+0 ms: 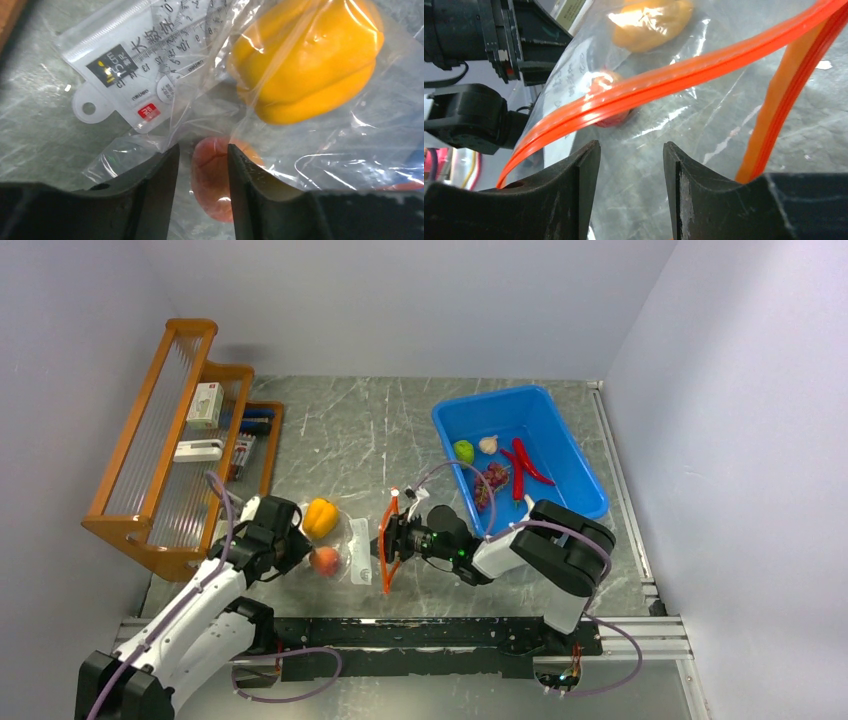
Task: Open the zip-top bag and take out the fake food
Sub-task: Pick up the fake fruit from the zipper food storage bag.
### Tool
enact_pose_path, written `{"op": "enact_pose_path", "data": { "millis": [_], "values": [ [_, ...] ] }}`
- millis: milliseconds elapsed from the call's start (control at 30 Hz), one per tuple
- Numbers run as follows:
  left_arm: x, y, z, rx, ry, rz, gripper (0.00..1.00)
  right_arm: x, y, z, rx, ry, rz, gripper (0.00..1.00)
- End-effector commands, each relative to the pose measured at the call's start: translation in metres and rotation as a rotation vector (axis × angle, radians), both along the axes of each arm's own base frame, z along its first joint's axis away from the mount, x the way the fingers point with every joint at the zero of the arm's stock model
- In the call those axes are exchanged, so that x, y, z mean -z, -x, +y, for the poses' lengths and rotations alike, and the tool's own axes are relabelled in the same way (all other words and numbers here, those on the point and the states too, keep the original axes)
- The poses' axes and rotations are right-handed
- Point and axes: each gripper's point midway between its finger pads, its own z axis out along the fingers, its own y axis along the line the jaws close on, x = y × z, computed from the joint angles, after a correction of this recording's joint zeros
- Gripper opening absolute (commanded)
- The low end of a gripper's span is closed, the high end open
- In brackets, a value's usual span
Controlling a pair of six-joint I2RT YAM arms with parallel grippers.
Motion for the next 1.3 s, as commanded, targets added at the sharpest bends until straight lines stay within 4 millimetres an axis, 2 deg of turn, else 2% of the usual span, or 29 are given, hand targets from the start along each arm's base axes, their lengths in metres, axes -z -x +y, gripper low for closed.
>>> {"op": "enact_pose_path", "data": {
  "millis": [0, 133, 200, 233, 300, 400, 500, 567, 700, 800, 900, 1033, 1133, 1267],
  "values": [
    [0.001, -0.004, -0.019, 0.019, 0.118, -0.041, 0.46, -0.021, 0.0, 0.02, -0.023, -0.092, 0.028, 0.5],
    [0.007, -0.001, -0.03, 0.071, 0.161, -0.021, 0.33, -0.013, 0.003, 0.026, -0.044, -0.05, 0.032, 0.52],
    [0.009, -0.002, -0.043, 0.134, 0.205, -0.023, 0.31, -0.012, 0.004, 0.027, -0.054, -0.056, 0.026, 0.53],
    [0.011, -0.002, -0.048, 0.17, 0.219, -0.023, 0.27, -0.012, 0.006, 0.027, -0.058, -0.062, 0.024, 0.54],
    [0.014, 0.0, -0.052, 0.197, 0.222, 0.012, 0.26, -0.009, 0.009, 0.028, -0.067, -0.075, 0.038, 0.59],
    [0.016, 0.0, -0.05, 0.229, 0.189, 0.044, 0.29, -0.005, 0.017, 0.031, -0.112, -0.077, 0.062, 0.61],
    [0.002, -0.008, -0.047, 0.242, 0.151, 0.034, 0.33, 0.004, 0.018, 0.032, -0.126, -0.026, 0.073, 0.61],
    [-0.013, -0.014, -0.045, 0.246, 0.126, 0.004, 0.38, 0.012, 0.011, 0.026, -0.078, 0.023, 0.07, 0.61],
    [-0.04, -0.022, -0.04, 0.238, 0.097, -0.047, 0.53, 0.022, -0.007, 0.008, 0.052, 0.09, 0.043, 0.57],
    [-0.045, -0.019, -0.046, 0.291, 0.119, -0.057, 0.64, 0.018, -0.006, 0.007, 0.03, 0.107, -0.004, 0.57],
    [-0.04, -0.009, -0.06, 0.377, 0.176, -0.008, 0.64, 0.02, -0.004, 0.01, 0.0, 0.122, 0.003, 0.57],
    [-0.035, 0.007, -0.069, 0.428, 0.225, 0.065, 0.56, 0.013, 0.004, 0.013, -0.031, 0.052, 0.011, 0.56],
    [-0.043, 0.013, -0.074, 0.464, 0.26, 0.053, 0.51, 0.007, 0.009, 0.016, -0.056, 0.011, 0.012, 0.55],
    [-0.052, 0.024, -0.081, 0.544, 0.303, 0.058, 0.52, 0.006, 0.01, 0.018, -0.068, 0.014, 0.018, 0.55]
  ]
}}
